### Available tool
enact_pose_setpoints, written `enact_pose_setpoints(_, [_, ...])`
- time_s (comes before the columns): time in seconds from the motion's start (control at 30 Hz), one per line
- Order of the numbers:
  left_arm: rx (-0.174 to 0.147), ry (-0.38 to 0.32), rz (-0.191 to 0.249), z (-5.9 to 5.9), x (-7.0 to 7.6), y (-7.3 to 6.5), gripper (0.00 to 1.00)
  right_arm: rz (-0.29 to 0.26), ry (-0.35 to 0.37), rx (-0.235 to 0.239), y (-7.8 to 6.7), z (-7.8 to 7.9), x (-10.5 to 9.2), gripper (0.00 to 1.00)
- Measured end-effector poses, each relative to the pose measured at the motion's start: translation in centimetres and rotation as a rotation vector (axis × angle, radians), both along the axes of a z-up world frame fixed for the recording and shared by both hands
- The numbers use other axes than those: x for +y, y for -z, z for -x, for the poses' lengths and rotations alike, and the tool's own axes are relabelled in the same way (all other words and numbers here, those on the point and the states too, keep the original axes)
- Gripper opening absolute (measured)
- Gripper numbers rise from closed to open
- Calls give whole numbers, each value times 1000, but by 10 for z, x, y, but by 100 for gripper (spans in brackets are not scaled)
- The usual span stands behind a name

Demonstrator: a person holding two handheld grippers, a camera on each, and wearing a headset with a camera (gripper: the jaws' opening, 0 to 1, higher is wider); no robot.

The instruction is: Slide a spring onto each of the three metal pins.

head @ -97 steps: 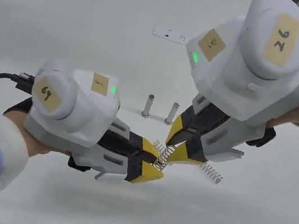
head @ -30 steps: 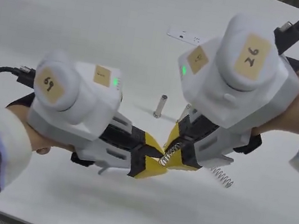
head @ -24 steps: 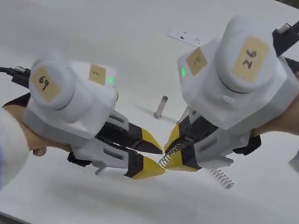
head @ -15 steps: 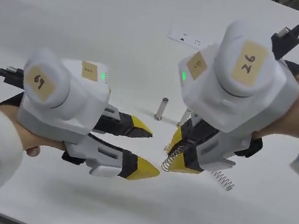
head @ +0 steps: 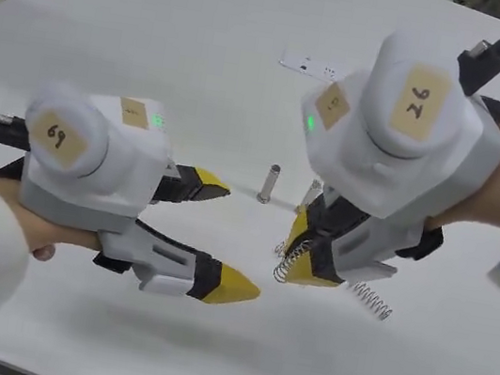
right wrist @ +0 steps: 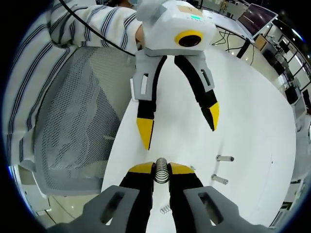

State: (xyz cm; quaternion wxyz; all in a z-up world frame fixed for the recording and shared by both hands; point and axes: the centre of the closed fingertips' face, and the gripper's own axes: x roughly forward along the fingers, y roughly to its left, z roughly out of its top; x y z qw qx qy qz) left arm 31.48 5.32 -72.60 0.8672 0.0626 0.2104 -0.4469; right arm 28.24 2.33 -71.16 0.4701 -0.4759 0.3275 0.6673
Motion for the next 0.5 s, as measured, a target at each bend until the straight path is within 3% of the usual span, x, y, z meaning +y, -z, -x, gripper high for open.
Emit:
enact_pose_setpoints(0.1, [3,-14,6,0,3,0,75,3,5,-4,-2,-3,1,8])
enact_pose_setpoints(0.2, [2,-24,-9,0,7,2,76,12,13,-17,-3,-7,1,8])
enact_pose_setpoints(0.3, [16,-77,29,-5,14,1,82,14,18,-21,-4,-10,1,8])
enact_pose_setpoints(0.4, [9,-96,4,-8,21,4,87,12,29,-21,-7,-13,2,8])
enact_pose_setpoints(0.5, [18,-112,5,-10,27,6,89,14,32,-34,-10,-17,3,8])
